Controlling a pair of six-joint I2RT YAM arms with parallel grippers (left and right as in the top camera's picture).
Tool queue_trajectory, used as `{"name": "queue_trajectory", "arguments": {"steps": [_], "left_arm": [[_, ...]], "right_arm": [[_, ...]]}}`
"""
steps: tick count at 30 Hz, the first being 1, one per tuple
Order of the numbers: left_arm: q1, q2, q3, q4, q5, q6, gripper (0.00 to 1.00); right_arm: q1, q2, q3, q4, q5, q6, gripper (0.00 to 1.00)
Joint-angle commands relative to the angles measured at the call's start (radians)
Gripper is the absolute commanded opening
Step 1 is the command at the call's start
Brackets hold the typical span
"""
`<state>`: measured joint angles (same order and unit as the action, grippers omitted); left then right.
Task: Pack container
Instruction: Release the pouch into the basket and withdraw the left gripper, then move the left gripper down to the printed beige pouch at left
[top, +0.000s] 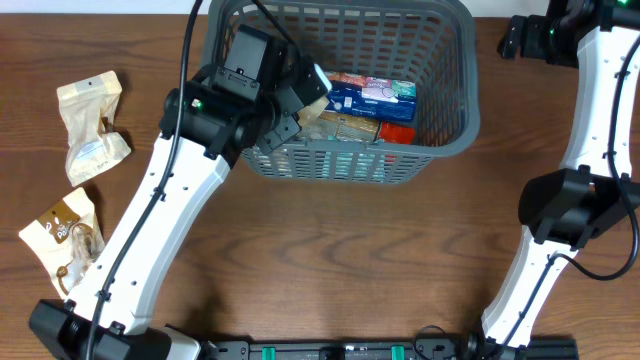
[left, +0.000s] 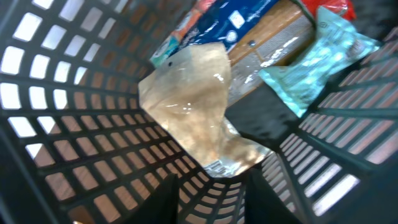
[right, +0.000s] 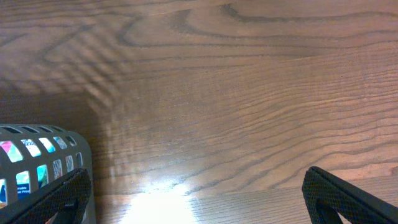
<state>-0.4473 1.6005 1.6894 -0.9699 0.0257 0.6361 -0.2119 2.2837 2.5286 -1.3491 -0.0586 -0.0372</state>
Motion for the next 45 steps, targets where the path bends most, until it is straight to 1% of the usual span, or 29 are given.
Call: {"name": "queue_trajectory", "arguments": {"steps": [1, 2, 4, 5, 6, 7, 9, 10, 12, 13, 14, 16, 18, 20, 22, 24, 28, 30, 34, 38, 40, 41, 44, 45], "left_arm": [[0.028, 0.006, -0.016, 0.005, -0.061, -0.032, 0.34], [0.039, 0.006, -0.016, 0.014, -0.076, -0.032, 0.37], [0.060, 0.006, -0.016, 0.031, -0.101, -0.035, 0.38], [0.070, 0.006, -0.016, 0.038, -0.108, -0.036, 0.40], [0.079, 0.006, -0.016, 0.045, -0.111, -0.036, 0.44], [0.085, 0.006, -0.016, 0.053, -0.119, -0.036, 0.45], [0.092, 0.006, -0.016, 0.077, -0.143, -0.035, 0.46], [0.092, 0.006, -0.016, 0.096, -0.164, -0.035, 0.47], [0.092, 0.004, -0.016, 0.134, -0.203, -0.035, 0.53], [0.092, 0.001, -0.015, 0.159, -0.220, -0.035, 0.55], [0.092, -0.003, -0.015, 0.186, -0.226, -0.035, 0.55], [0.092, -0.018, -0.009, 0.235, -0.226, -0.045, 0.59], [0.092, -0.041, 0.003, 0.274, -0.229, -0.074, 0.63], [0.095, -0.077, 0.014, 0.307, -0.270, -0.118, 0.66], [0.105, -0.125, 0.018, 0.329, -0.338, -0.182, 0.76], [0.126, -0.179, 0.018, 0.321, -0.377, -0.223, 0.80], [0.217, -0.296, 0.018, 0.229, -0.439, -0.316, 0.86], [0.288, -0.350, 0.018, 0.171, -0.439, -0.356, 0.88], [0.448, -0.420, 0.018, 0.040, -0.438, -0.460, 0.87], [0.557, -0.431, 0.018, -0.148, -0.427, -0.631, 0.88], [0.589, -0.422, 0.017, -0.255, -0.427, -0.750, 0.88], [0.605, -0.413, 0.016, -0.319, -0.428, -0.828, 0.88], [0.646, -0.394, 0.016, -0.445, -0.428, -0.960, 0.88], [0.663, -0.388, 0.015, -0.481, -0.428, -0.986, 0.88]], "right_arm": [[0.003, -0.002, -0.005, -0.001, 0.002, -0.013, 0.99], [0.003, -0.002, -0.005, -0.001, 0.001, -0.013, 0.99], [0.003, -0.002, -0.005, -0.001, 0.001, -0.013, 0.99], [0.003, -0.002, -0.005, -0.002, 0.001, -0.013, 0.99], [0.003, -0.002, -0.005, -0.002, 0.001, -0.013, 0.99], [0.003, -0.002, -0.005, -0.002, 0.001, -0.013, 0.99], [0.003, -0.002, -0.005, -0.002, -0.001, -0.013, 0.99], [0.003, -0.002, -0.005, -0.003, -0.002, -0.013, 0.99], [0.003, -0.002, -0.005, -0.005, -0.002, -0.013, 0.99], [0.003, -0.002, -0.005, -0.006, -0.002, -0.013, 0.99], [0.003, -0.002, -0.005, -0.006, -0.002, -0.013, 0.99], [0.003, -0.002, -0.005, -0.006, -0.002, -0.013, 0.99], [0.003, -0.002, -0.005, -0.006, -0.002, -0.013, 0.99], [0.003, -0.002, -0.005, -0.006, -0.002, -0.013, 0.99], [0.003, -0.002, -0.005, -0.006, -0.002, -0.013, 0.99], [0.003, -0.002, -0.005, -0.006, -0.002, -0.013, 0.99], [0.003, -0.002, -0.005, -0.005, -0.002, -0.013, 0.99], [0.003, -0.002, -0.005, -0.005, -0.002, -0.014, 0.99], [0.003, -0.002, -0.005, -0.005, -0.002, -0.013, 0.99], [0.003, -0.002, -0.005, -0.005, -0.002, -0.015, 0.99], [0.003, -0.002, -0.005, -0.005, -0.002, -0.017, 0.99], [0.003, -0.002, -0.005, -0.005, -0.002, -0.017, 0.99], [0.003, -0.002, -0.005, -0.005, -0.002, -0.017, 0.99], [0.003, -0.002, -0.005, -0.005, -0.002, -0.017, 0.99]]}}
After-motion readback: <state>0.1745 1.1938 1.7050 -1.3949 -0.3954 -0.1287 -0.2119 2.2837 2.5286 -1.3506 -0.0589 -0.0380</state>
